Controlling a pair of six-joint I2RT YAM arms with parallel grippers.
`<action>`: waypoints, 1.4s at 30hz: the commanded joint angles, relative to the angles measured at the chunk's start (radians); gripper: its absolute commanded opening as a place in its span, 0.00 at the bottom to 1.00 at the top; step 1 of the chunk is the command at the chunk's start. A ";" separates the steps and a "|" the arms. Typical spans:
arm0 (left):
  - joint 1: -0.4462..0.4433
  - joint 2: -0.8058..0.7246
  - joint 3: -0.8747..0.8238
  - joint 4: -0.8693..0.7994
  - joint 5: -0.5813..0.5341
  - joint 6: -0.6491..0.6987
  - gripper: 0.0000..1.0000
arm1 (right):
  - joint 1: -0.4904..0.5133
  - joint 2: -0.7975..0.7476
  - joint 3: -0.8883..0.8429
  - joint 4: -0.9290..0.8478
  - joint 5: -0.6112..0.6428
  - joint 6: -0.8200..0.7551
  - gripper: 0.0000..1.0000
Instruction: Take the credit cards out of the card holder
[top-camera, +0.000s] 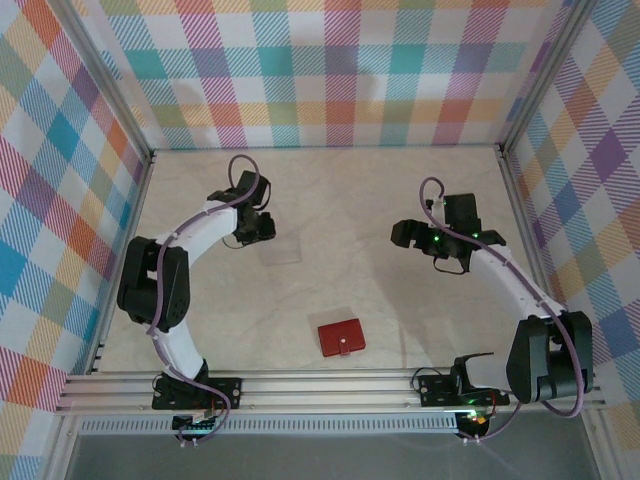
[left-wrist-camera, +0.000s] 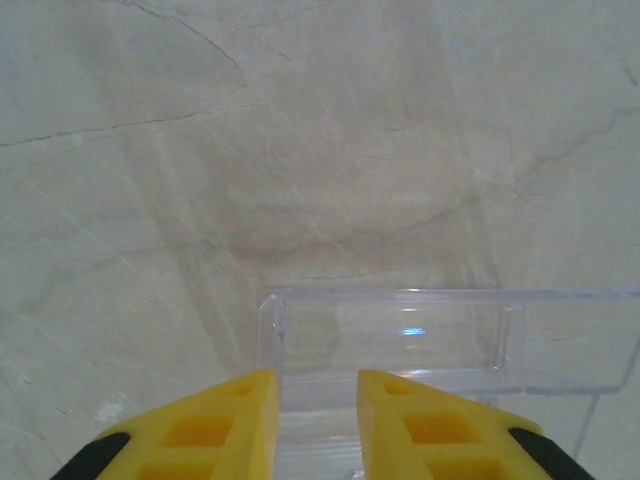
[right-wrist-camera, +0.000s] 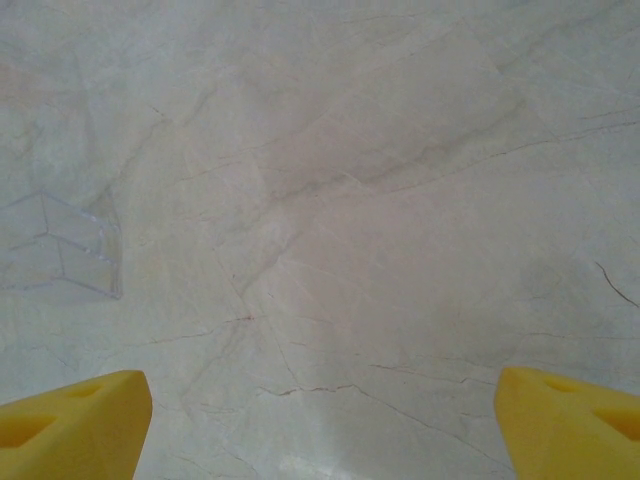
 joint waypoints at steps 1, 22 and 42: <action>0.002 0.026 0.032 -0.042 -0.015 0.024 0.26 | 0.005 -0.023 0.018 -0.028 -0.001 -0.010 0.89; 0.003 -0.023 0.049 -0.054 -0.060 0.050 0.23 | 0.006 -0.072 0.019 -0.060 0.001 -0.008 0.90; 0.023 0.071 0.059 -0.033 -0.035 0.079 0.19 | 0.012 -0.067 0.042 -0.071 -0.005 -0.008 0.90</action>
